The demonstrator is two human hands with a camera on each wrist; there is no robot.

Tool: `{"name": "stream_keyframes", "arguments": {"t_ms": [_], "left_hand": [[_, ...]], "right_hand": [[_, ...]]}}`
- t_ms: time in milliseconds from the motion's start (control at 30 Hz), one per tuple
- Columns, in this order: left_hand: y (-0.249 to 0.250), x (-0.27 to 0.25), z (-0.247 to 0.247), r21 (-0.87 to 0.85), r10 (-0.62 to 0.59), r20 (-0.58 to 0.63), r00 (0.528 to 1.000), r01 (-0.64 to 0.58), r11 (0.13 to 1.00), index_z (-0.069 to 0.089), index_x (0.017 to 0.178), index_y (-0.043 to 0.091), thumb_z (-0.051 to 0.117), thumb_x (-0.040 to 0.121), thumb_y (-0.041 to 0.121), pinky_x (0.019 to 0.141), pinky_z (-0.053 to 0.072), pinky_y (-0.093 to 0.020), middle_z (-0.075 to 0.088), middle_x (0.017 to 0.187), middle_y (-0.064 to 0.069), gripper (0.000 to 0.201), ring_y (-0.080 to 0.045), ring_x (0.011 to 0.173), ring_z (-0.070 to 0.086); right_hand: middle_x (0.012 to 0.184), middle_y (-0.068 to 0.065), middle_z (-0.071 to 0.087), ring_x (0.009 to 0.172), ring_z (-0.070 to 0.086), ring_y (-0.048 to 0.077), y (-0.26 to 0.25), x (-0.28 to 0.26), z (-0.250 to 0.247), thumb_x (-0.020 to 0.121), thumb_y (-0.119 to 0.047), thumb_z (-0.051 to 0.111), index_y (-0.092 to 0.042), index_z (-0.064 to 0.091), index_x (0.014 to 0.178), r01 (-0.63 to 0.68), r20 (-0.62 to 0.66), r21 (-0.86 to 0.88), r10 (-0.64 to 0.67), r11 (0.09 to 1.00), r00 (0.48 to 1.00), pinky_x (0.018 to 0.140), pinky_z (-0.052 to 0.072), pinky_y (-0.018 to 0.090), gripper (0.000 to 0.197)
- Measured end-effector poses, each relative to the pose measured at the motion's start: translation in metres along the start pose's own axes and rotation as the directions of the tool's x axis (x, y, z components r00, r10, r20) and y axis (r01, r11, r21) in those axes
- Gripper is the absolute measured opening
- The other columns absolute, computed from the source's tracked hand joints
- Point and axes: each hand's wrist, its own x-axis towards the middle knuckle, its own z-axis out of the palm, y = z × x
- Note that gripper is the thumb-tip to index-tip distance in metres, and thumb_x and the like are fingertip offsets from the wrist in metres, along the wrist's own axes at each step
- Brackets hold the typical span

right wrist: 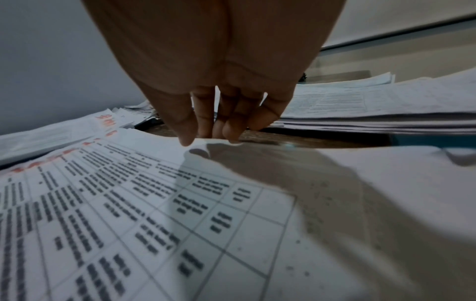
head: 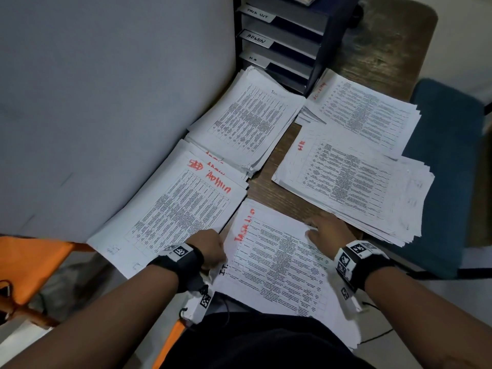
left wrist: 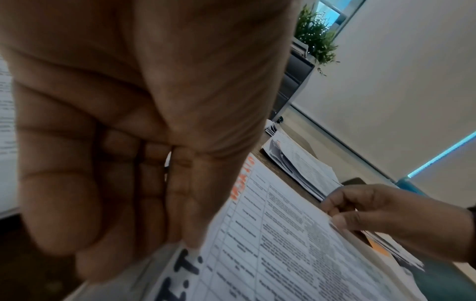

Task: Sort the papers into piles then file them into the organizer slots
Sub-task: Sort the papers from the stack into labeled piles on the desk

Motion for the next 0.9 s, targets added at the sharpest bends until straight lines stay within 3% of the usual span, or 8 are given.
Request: {"name": "stream_keyframes", "arguments": {"t_ms": [167,367,500,567,667,733,833,900], "left_hand": [[-0.003,-0.001,0.007,0.026,-0.043,0.04,0.998,0.042,0.999,0.073,0.069,0.013,0.077,0.076,0.035,0.072,0.062,-0.032,0.072,0.065,0.0,0.023,-0.019,0.067,0.072],[0.001,-0.009,0.015,-0.172,-0.083,0.106,0.991,0.1,0.98,0.066,0.091,0.007,0.088,0.065,0.037,0.065,0.061,-0.037,0.074,0.082,-0.007,0.045,-0.022,0.063,0.067],[0.0,-0.016,0.021,-0.344,-0.113,0.098,0.989,0.14,0.929,0.057,0.113,-0.004,0.09,0.066,0.019,0.05,0.055,-0.031,0.064,0.066,-0.005,0.062,-0.02,0.05,0.06],[-0.001,-0.017,0.025,-0.359,-0.081,0.068,0.994,0.1,0.928,0.054,0.109,-0.003,0.087,0.068,0.013,0.047,0.045,-0.027,0.061,0.062,-0.006,0.055,-0.017,0.045,0.055],[-0.001,-0.018,0.027,-0.391,0.004,0.024,1.0,0.005,0.921,0.056,0.089,0.011,0.085,0.069,0.01,0.059,0.042,-0.027,0.063,0.08,-0.005,0.035,-0.017,0.064,0.056],[0.003,-0.02,0.024,-0.457,0.041,-0.005,0.999,-0.039,0.889,0.055,0.107,0.011,0.082,0.073,0.006,0.064,0.044,-0.025,0.058,0.089,0.0,0.043,-0.015,0.076,0.055],[0.007,-0.022,0.015,-0.488,0.141,-0.088,0.986,-0.166,0.857,0.051,0.121,0.015,0.075,0.079,0.005,0.068,0.046,-0.026,0.056,0.082,0.001,0.049,-0.014,0.072,0.054],[0.009,-0.022,0.006,-0.454,0.246,-0.122,0.961,-0.275,0.848,0.064,0.11,0.026,0.071,0.081,0.011,0.081,0.053,-0.032,0.07,0.089,0.004,0.033,-0.016,0.082,0.065]], "right_hand": [[0.108,0.001,0.062,0.098,0.06,0.02,-0.003,0.002,-0.001,0.088,-0.031,0.063,-0.02,0.062,0.11,-0.057,0.011,0.047,0.056,0.997,0.998,0.083,0.048,0.03,0.024],[0.09,-0.008,0.052,0.084,0.056,0.016,-0.001,-0.002,0.002,0.091,-0.025,0.061,-0.024,0.056,0.083,-0.042,0.027,0.128,0.038,0.991,0.999,0.076,0.044,0.031,0.01],[0.076,-0.008,0.056,0.07,0.053,0.01,0.004,-0.004,0.004,0.088,-0.01,0.063,-0.026,0.051,0.068,-0.038,-0.014,0.275,0.044,0.961,0.999,0.063,0.04,0.022,0.028],[0.072,-0.006,0.057,0.066,0.052,0.01,0.005,-0.006,0.002,0.088,-0.007,0.061,-0.024,0.05,0.068,-0.04,-0.023,0.306,0.05,0.951,0.998,0.059,0.037,0.018,0.029],[0.076,-0.003,0.058,0.071,0.054,0.016,0.005,-0.007,0.004,0.09,-0.009,0.06,-0.02,0.053,0.073,-0.058,-0.025,0.339,0.071,0.939,0.997,0.06,0.038,0.019,0.022],[0.092,-0.002,0.06,0.087,0.058,0.018,0.003,-0.008,0.002,0.09,-0.017,0.063,-0.017,0.059,0.09,-0.102,-0.008,0.374,0.113,0.922,0.994,0.072,0.044,0.024,0.004],[0.123,0.001,0.049,0.114,0.049,0.019,0.004,-0.009,0.002,0.084,-0.033,0.072,-0.017,0.052,0.128,-0.1,-0.017,0.294,0.11,0.951,0.994,0.098,0.045,0.038,0.051],[0.127,-0.001,0.046,0.118,0.047,0.017,-0.001,-0.011,-0.003,0.081,-0.036,0.074,-0.021,0.047,0.134,-0.071,-0.001,0.324,0.075,0.944,0.997,0.1,0.044,0.037,0.062]]}}
